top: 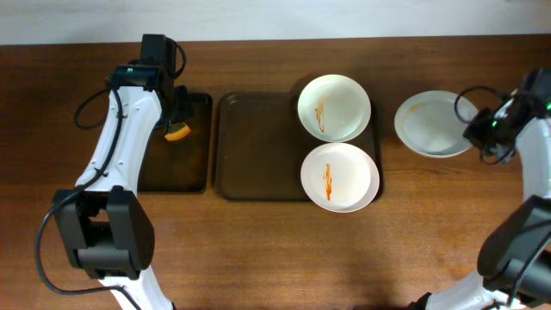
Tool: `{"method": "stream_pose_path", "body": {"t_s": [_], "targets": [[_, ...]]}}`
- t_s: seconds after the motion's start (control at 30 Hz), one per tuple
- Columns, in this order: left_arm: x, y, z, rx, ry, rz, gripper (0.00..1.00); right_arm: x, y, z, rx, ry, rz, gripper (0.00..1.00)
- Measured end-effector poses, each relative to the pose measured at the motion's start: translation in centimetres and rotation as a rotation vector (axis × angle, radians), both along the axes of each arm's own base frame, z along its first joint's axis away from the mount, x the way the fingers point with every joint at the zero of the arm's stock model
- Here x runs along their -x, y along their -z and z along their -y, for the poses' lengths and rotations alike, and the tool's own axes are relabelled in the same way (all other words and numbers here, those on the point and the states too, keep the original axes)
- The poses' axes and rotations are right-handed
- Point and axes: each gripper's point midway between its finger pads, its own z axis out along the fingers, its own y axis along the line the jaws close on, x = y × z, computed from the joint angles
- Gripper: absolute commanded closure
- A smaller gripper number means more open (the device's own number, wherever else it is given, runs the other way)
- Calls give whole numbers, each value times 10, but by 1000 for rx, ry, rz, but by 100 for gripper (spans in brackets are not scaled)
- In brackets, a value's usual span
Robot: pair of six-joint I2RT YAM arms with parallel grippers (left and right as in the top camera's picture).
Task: Clean dirty plates on tray and stack at the side
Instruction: 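Move the right gripper to the front plate and carry it to the table's right side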
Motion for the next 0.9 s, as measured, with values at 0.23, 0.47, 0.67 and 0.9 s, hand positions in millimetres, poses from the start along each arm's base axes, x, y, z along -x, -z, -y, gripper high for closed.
{"method": "stream_pose_path", "body": {"t_s": [0.23, 0.47, 0.67, 0.9], "targets": [[0, 0, 0, 0, 0, 0, 100, 13, 65, 7, 83, 22, 19, 63], [0, 0, 0, 0, 0, 0, 100, 26, 4, -68, -281, -76, 20, 74], [0, 0, 0, 0, 0, 0, 100, 61, 12, -163, -288, -297, -176, 69], [0, 0, 0, 0, 0, 0, 100, 64, 62, -210, -161, -444, -173, 71]]}}
